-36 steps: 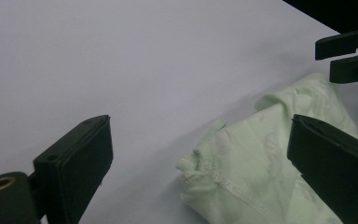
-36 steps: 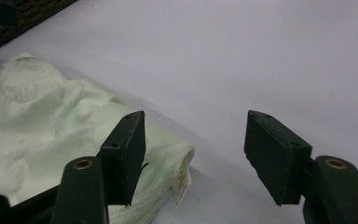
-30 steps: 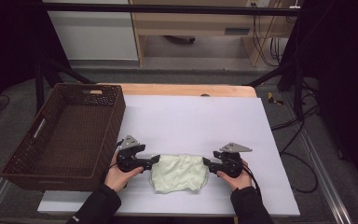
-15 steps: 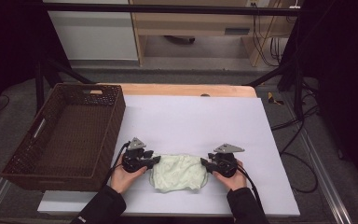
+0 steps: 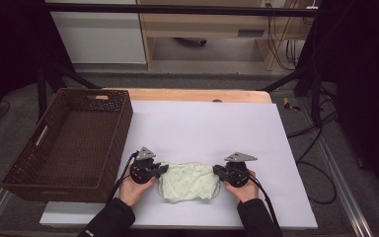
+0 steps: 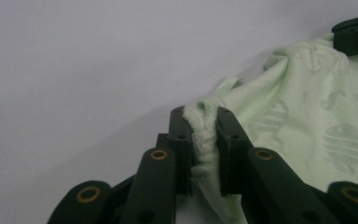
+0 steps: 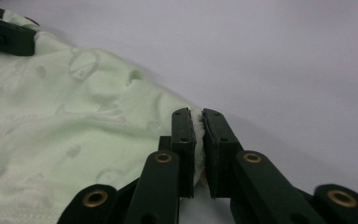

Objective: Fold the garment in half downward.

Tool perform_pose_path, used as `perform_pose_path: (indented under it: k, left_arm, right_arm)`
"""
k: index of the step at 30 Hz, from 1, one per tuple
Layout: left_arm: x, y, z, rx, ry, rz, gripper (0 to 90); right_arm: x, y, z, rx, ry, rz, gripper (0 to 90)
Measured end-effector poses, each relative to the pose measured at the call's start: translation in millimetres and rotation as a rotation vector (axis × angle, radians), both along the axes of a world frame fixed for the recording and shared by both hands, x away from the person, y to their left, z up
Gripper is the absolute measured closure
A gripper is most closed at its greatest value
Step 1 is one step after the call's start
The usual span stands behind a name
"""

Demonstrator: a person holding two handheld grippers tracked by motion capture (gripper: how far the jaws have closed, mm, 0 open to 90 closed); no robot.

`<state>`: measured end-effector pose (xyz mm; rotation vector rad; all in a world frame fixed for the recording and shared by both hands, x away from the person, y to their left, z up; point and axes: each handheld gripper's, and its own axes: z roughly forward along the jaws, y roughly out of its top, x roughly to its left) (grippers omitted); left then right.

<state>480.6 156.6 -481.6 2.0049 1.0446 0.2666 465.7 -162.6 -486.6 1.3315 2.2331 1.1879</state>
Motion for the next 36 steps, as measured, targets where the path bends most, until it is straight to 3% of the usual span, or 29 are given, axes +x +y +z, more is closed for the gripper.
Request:
perform_pose_path:
  k: [8, 14, 19, 24, 27, 30, 33, 36]
  left_arm:
    - [-5.8, 8.8, 6.3, -0.029, -0.013, 0.088, 79.0]
    - [-3.8, 11.9, 2.5, -0.013, 0.007, 0.122, 78.9]
    - [-5.8, 13.1, 2.5, -0.009, 0.013, 0.139, 79.0]
    - [-7.4, 7.9, -0.2, 0.012, -0.055, 0.087, 75.1]
    - [-4.4, 7.1, -0.6, -0.002, -0.075, 0.080, 63.9]
    - [-0.2, 8.6, -0.4, -0.027, -0.106, 0.071, 55.0]
    - [4.3, 8.5, 0.2, -0.037, -0.127, 0.044, 54.0]
    - [7.8, 4.6, -1.1, -0.011, -0.129, -0.007, 58.6]
  right_arm:
    - [-2.7, -7.0, 8.4, -0.019, -0.061, -0.032, 86.4]
    - [-2.6, -5.2, 5.4, -0.064, -0.061, -0.038, 86.9]
    - [-3.5, -5.7, 5.3, -0.073, -0.054, -0.054, 87.2]
    - [-3.4, -4.8, 4.7, -0.077, -0.046, -0.039, 87.0]
    - [-3.5, -4.4, 4.7, -0.064, -0.050, -0.030, 85.7]
    - [-3.2, -4.5, 5.3, -0.035, -0.059, -0.033, 78.7]
    - [-1.1, -4.2, 3.4, -0.026, -0.065, -0.029, 70.7]
    - [1.7, -2.0, -0.3, -0.040, -0.059, -0.017, 71.1]
